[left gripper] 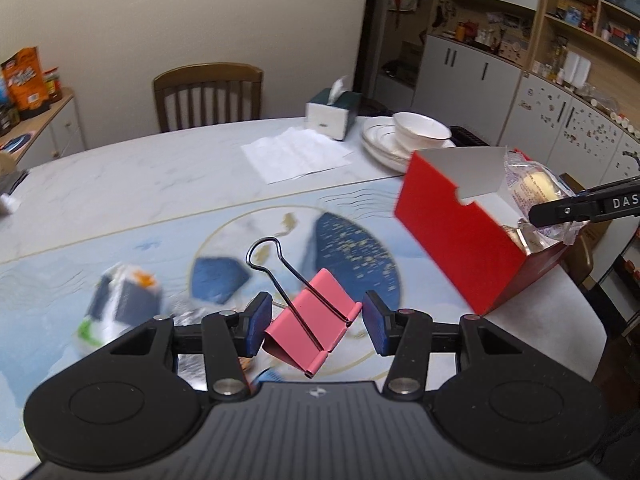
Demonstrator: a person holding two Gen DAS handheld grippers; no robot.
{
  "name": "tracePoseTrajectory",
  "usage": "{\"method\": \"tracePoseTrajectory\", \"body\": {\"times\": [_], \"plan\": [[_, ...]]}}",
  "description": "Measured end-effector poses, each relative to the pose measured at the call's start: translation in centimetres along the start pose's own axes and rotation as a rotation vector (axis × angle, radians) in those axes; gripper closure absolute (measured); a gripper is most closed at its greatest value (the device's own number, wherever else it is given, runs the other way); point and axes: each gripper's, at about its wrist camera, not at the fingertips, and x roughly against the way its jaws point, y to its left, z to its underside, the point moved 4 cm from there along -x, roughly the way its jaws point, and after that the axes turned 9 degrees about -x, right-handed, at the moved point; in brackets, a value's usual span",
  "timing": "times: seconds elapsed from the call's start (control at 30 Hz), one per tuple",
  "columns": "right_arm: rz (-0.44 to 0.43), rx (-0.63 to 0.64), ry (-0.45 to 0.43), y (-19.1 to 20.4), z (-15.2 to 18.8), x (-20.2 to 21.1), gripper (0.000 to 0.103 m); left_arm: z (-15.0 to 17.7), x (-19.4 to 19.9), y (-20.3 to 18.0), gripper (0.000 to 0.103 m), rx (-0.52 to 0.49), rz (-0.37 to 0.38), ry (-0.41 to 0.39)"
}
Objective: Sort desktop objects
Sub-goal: 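Carry the binder clip in the left tool and bread bag in the right tool to the box, then lower the clip and bread bag into the box and open both tools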
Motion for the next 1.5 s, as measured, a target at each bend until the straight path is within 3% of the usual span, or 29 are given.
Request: {"method": "tracePoseTrajectory", "body": {"times": [0.33, 0.83, 1.13, 1.5], "plan": [[0.065, -0.037, -0.019, -6.7, -0.8, 1.1, 0.051, -4.6, -2.7, -6.1, 0.055, -0.081, 0.078, -0.035], [0.166, -0.061, -0.020, -14.1, -2.1, 1.0, 0.051, -10.9, -8.0, -15.7, 0.055, -0.283, 0.203, -0.068], [0.186, -0.013, 0.004, -15.8, -3.8, -0.9, 0.051, -13.2, -12.2, -19.1, 0.055, -0.354, 0.241, -0.029], [0.188, 0.019, 0.085, -17.1, -5.3, -5.6, 0.051, -13.7, -18.0, -21.3, 0.055, -0.414, 0.248, 0.067]]}}
